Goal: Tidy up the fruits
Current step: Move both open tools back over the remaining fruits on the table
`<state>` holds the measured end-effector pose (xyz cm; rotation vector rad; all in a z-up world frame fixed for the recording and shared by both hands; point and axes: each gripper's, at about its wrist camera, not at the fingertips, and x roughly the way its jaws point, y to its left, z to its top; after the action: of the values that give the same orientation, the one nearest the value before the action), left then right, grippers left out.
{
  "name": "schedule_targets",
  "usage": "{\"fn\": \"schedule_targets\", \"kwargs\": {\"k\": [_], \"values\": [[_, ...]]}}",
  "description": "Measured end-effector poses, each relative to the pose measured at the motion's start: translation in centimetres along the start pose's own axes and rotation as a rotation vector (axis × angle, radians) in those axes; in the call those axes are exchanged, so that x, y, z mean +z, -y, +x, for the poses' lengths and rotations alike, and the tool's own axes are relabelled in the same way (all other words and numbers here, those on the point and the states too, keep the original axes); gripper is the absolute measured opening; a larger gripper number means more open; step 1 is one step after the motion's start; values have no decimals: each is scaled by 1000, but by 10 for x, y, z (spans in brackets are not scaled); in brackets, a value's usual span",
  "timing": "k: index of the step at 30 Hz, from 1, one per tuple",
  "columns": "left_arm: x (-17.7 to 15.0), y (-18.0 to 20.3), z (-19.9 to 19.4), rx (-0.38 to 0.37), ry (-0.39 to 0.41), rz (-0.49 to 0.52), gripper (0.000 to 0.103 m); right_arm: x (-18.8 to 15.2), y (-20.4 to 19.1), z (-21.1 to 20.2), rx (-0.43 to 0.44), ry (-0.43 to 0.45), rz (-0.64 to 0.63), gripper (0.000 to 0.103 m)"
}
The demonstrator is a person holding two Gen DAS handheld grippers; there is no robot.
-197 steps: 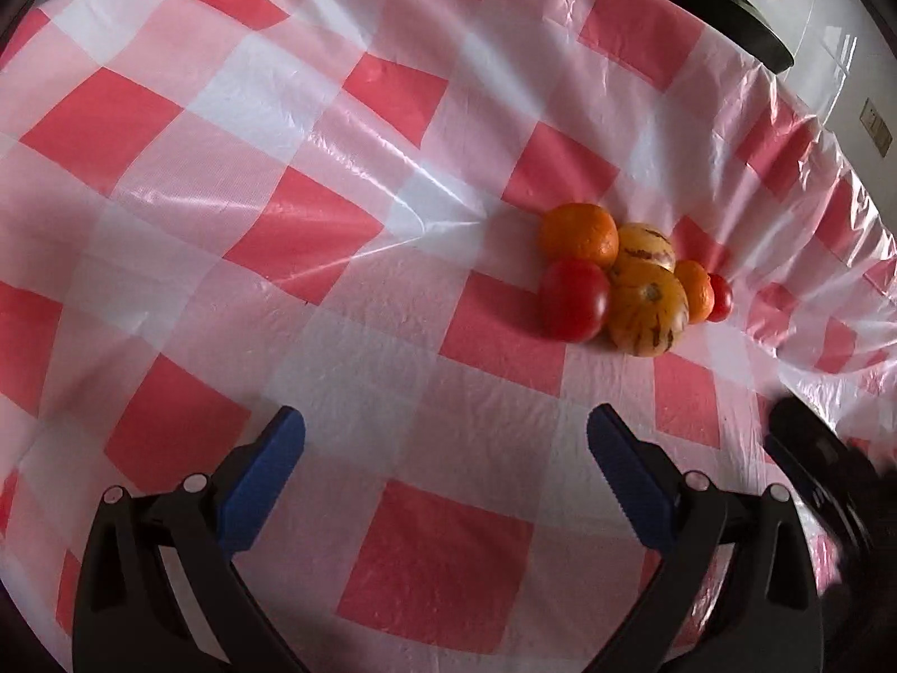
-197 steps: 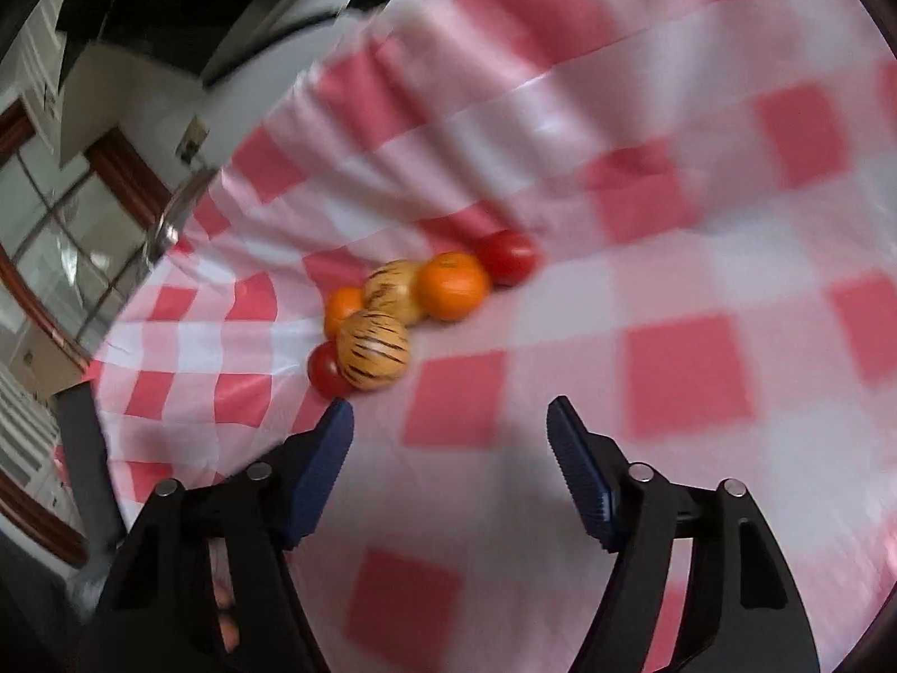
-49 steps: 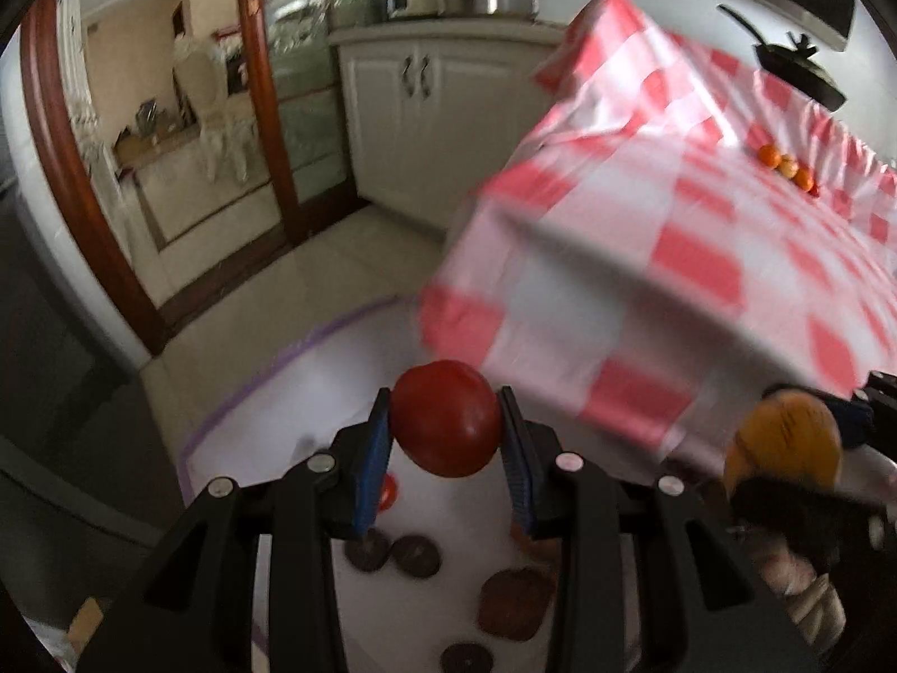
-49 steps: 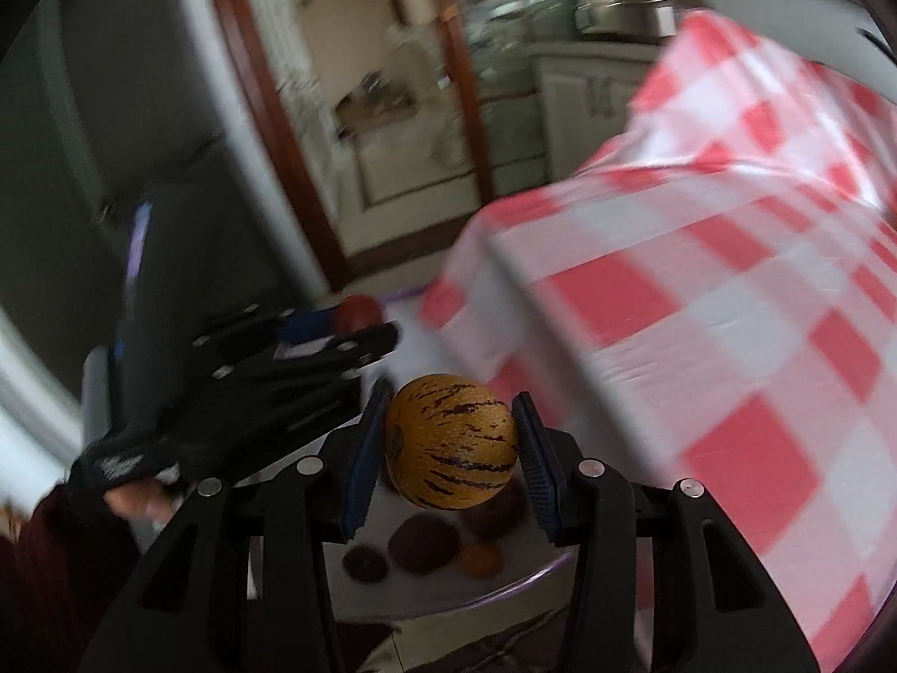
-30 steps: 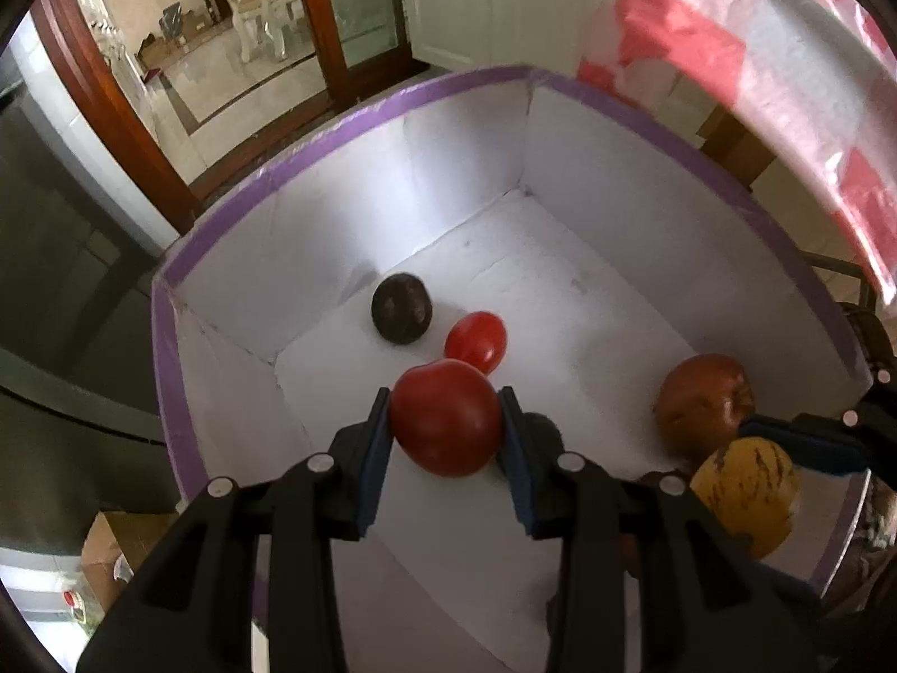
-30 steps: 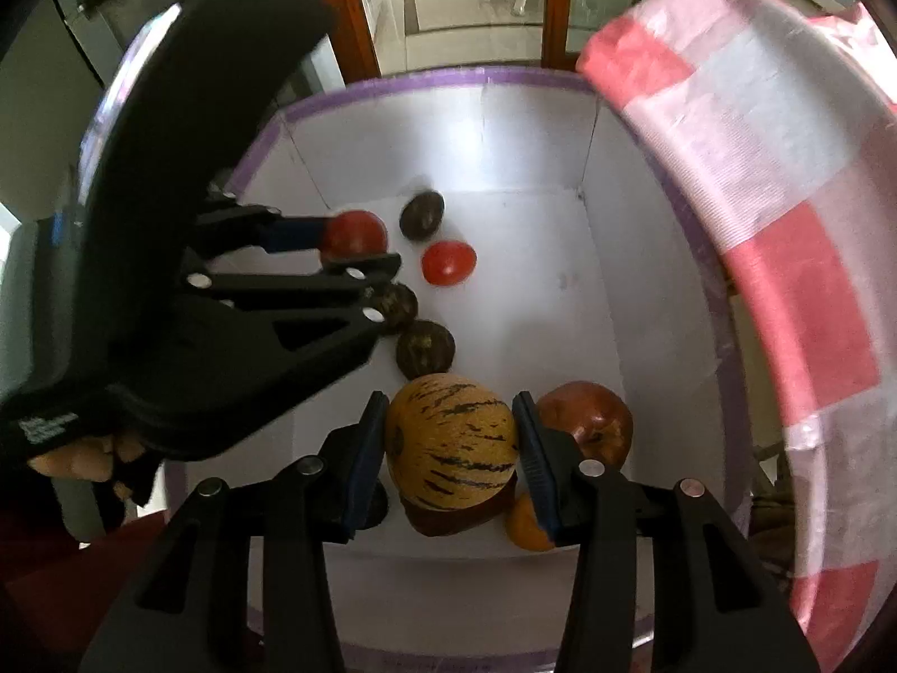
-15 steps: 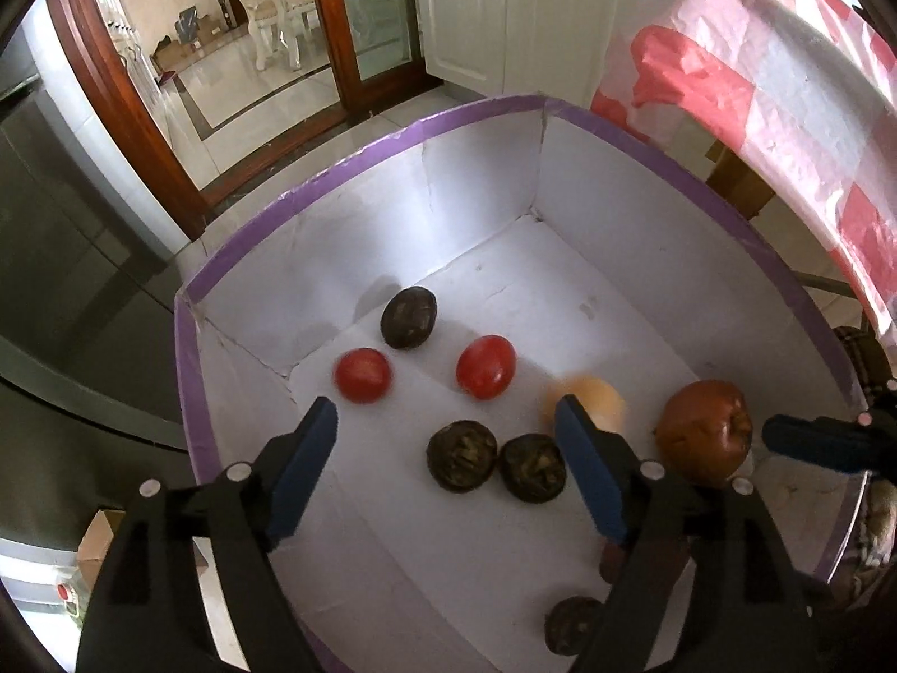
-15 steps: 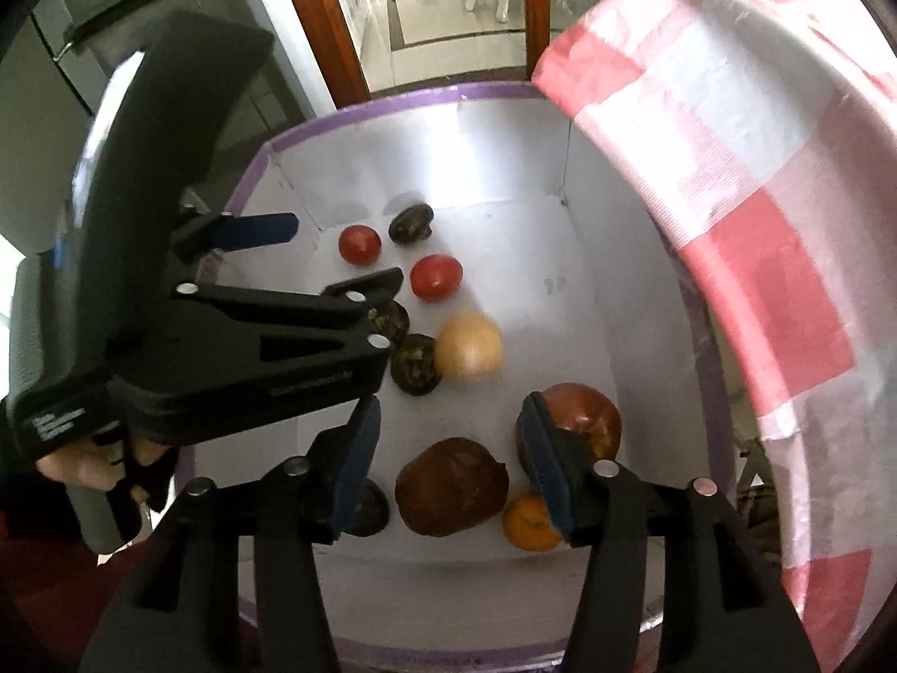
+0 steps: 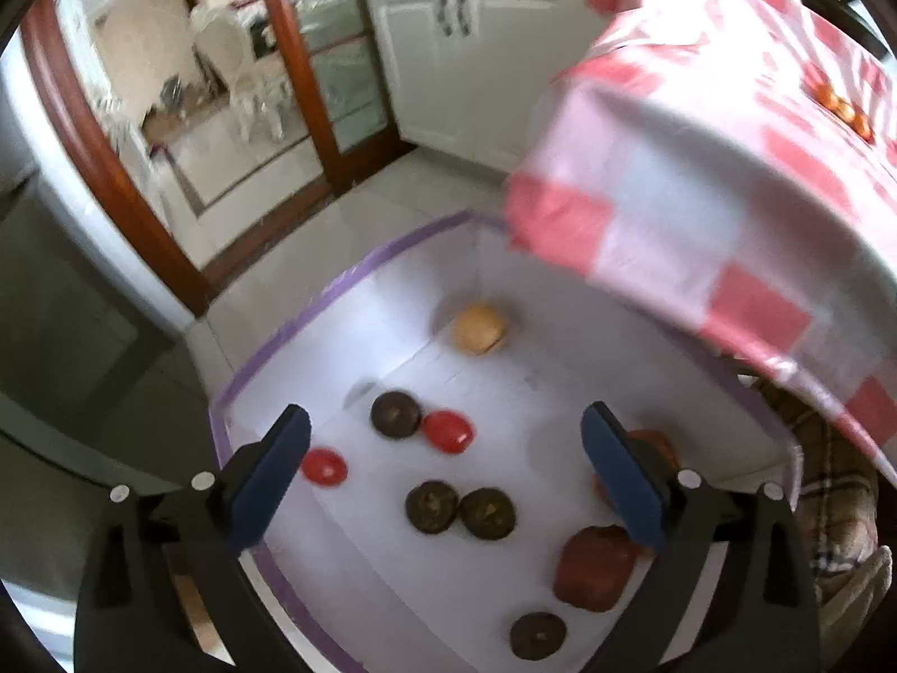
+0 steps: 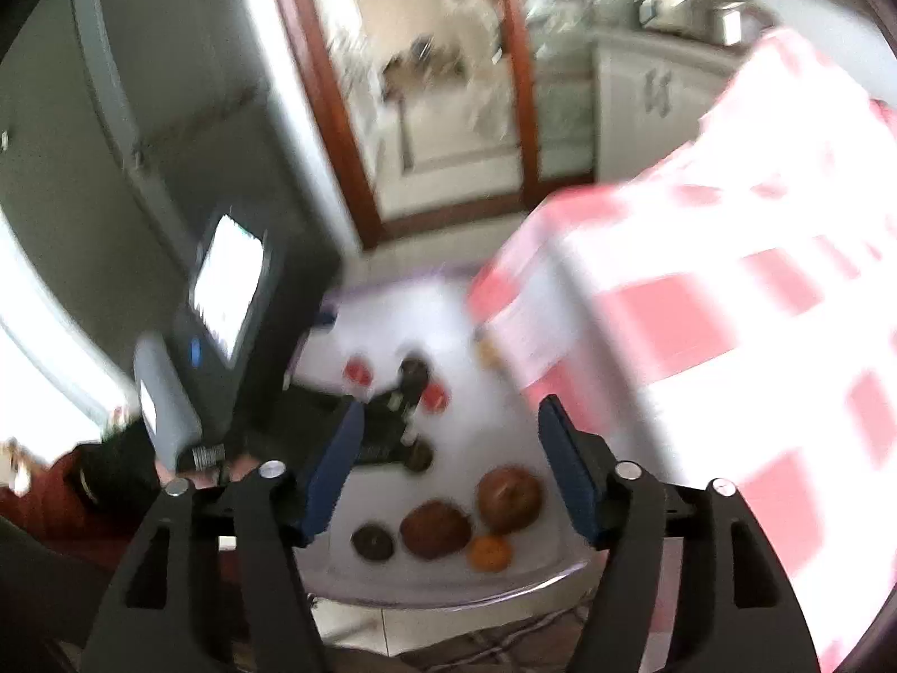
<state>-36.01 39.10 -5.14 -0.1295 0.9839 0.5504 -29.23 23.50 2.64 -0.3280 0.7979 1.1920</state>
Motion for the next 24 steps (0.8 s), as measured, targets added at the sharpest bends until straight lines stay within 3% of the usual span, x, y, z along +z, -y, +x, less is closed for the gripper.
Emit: {"fn": "schedule_targets", "kwargs": {"k": [2, 7, 14, 17, 24], "values": [[11, 19, -12, 1, 25, 45, 100, 5, 20, -28, -40, 77, 41, 77], [41, 66, -41, -35, 94, 157, 100, -4, 84, -88, -163, 225, 207, 87], [107, 175, -73, -158, 187, 287, 101, -48, 206, -151, -416, 334, 577, 87], [146, 235, -68, -226, 196, 281, 101, -70, 250, -163, -487, 360, 735, 87], [217, 357, -27, -329, 143, 208, 101, -101, 315, -178, -616, 356, 893, 87]]}}
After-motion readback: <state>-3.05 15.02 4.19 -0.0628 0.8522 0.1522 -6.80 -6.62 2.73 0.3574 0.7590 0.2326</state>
